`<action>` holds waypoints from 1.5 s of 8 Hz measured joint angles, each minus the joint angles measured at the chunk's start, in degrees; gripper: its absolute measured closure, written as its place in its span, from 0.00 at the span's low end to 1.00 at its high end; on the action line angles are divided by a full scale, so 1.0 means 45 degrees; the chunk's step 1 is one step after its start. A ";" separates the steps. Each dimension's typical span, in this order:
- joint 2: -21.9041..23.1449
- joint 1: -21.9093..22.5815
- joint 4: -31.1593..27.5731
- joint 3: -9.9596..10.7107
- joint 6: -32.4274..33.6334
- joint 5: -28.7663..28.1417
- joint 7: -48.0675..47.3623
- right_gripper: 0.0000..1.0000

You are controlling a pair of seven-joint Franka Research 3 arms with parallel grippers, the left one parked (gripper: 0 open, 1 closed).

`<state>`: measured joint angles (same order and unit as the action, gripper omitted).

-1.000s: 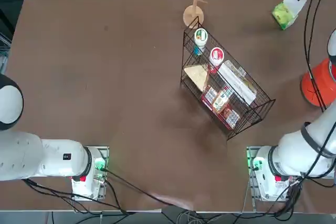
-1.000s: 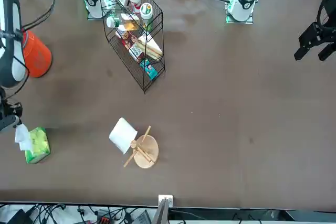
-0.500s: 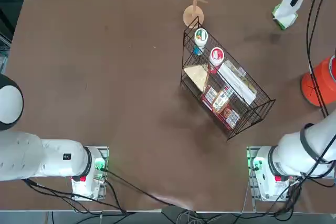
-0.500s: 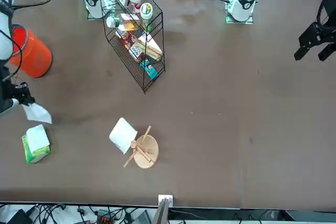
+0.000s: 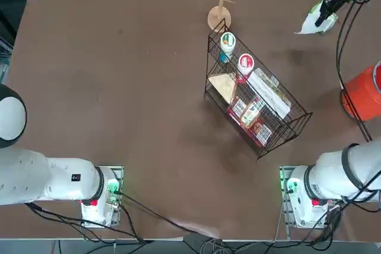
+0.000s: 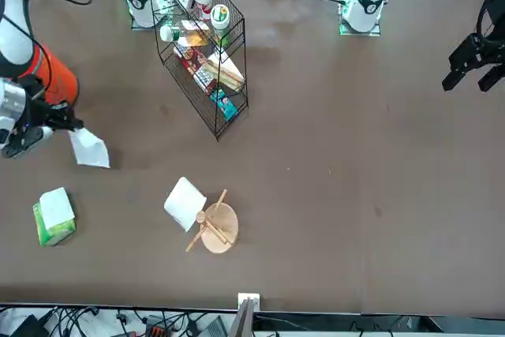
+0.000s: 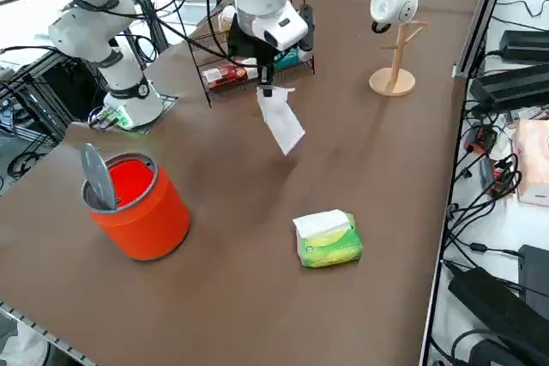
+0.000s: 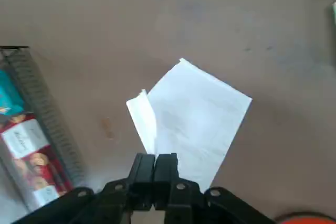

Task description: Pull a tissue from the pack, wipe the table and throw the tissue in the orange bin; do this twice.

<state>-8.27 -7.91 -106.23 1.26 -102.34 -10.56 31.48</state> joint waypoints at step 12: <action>0.3015 0.2827 -0.5350 -0.0101 -0.3049 -0.1616 -0.5302 0.99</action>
<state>5.30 4.81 -130.31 0.81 -116.06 -17.83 7.62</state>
